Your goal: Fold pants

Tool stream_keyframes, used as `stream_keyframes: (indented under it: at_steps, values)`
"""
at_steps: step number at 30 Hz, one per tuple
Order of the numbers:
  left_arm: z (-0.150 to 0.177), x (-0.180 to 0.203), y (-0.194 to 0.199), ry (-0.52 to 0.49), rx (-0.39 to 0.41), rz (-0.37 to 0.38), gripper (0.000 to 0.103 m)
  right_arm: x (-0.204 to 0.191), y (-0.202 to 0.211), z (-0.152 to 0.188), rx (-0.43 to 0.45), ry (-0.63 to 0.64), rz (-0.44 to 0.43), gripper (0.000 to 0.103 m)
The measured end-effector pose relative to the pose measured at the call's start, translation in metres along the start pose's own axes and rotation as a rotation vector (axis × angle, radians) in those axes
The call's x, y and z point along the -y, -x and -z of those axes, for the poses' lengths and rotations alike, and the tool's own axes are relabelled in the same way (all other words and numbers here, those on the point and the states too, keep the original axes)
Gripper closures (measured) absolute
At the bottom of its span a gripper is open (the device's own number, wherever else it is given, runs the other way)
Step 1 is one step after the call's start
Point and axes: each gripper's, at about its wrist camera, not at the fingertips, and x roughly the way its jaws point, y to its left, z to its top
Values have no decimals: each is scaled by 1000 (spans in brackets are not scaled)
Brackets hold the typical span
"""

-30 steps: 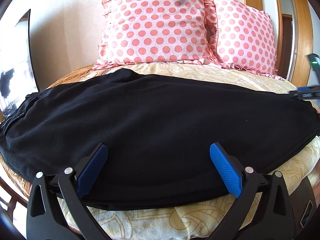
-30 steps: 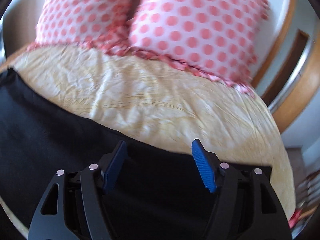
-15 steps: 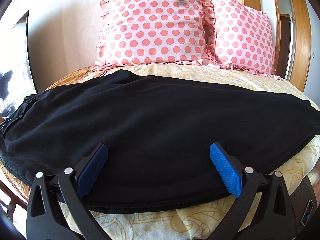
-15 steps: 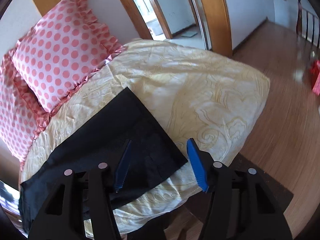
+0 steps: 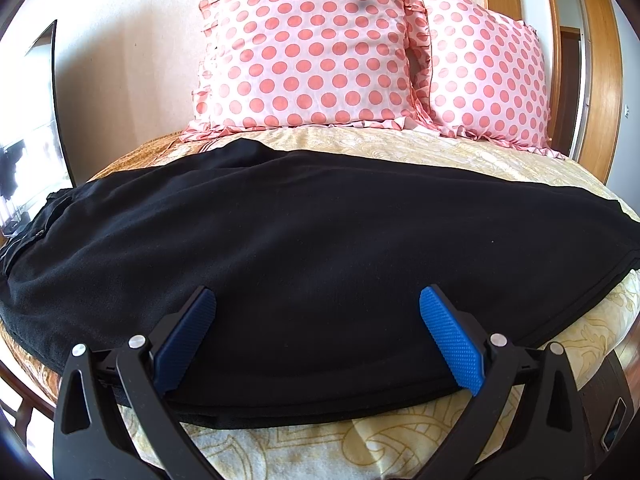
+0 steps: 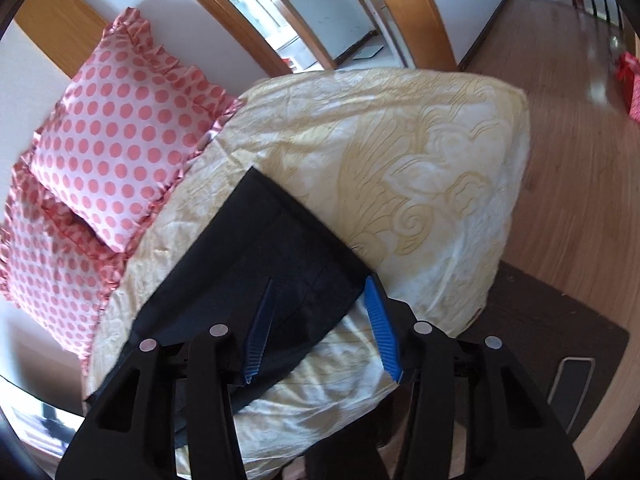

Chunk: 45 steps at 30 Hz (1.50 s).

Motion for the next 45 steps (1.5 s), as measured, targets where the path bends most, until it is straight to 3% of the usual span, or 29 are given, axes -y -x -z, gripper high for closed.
stream_keyframes:
  at_steps: [2, 6, 10, 16, 20, 23, 27, 32, 36, 39, 42, 45]
  values:
    - [0, 0, 0, 0, -1, -1, 2, 2, 0, 1, 7, -29, -21, 54]
    - [0, 0, 0, 1, 0, -1, 2, 15, -1, 6, -7, -140, -143, 54]
    - [0, 1, 0, -1, -1, 0, 2, 22, -1, 8, 3, -195, -193, 54]
    - [0, 1, 0, -1, -1, 1, 2, 22, -8, 3, 74, -219, -185, 57]
    - [0, 1, 0, -1, 0, 1, 2, 21, -14, 4, 79, -204, -142, 88]
    - [0, 1, 0, -1, -1, 1, 2, 17, -10, 6, 116, -178, -142, 89]
    - [0, 1, 0, -1, -1, 1, 2, -30, 7, 5, 189, -23, -200, 90]
    - [0, 1, 1, 2, 0, -2, 2, -142, 21, 25, 203, 262, -407, 90]
    - [-1, 1, 1, 9, -1, -9, 2, -246, 9, 84, 73, 506, -638, 90]
    - [-2, 2, 0, 13, -5, -15, 2, -308, -20, 157, -124, 675, -759, 90]
    - [-3, 2, 0, 14, -11, -16, 2, -337, -77, 241, -419, 799, -718, 90]
    - [-2, 0, 3, 16, -13, -3, 2, -335, -109, 276, -546, 815, -635, 90]
